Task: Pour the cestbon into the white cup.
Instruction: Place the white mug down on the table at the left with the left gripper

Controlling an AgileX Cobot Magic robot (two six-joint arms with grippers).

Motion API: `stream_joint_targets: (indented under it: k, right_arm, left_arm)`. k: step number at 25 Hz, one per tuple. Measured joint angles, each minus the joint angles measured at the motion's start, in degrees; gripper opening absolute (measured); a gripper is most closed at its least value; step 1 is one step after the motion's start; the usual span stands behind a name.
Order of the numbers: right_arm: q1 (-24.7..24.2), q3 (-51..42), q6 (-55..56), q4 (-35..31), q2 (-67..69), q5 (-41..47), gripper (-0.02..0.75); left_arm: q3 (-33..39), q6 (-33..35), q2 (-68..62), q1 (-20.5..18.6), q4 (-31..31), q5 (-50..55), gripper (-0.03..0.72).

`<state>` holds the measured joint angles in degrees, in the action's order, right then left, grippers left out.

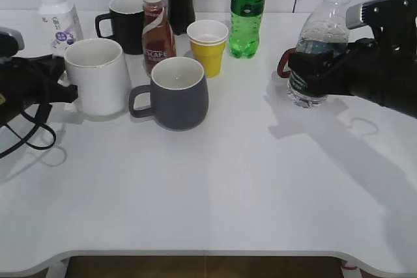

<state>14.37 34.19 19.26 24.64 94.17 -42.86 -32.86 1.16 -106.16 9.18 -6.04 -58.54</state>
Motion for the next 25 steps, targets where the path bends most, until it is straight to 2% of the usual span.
stream_joint_targets:
  k: [17,25]
  right_arm:
    - [0.0,0.0,-0.1,0.0,0.0,-0.5,0.468]
    - [0.0,0.0,-0.1,0.0,0.0,-0.5,0.468]
  left_arm:
    - [2.3,0.9,-2.2,-1.6,0.8,-3.5,0.041]
    - [2.3,0.3,-2.2,-1.6,0.0,-4.2,0.081]
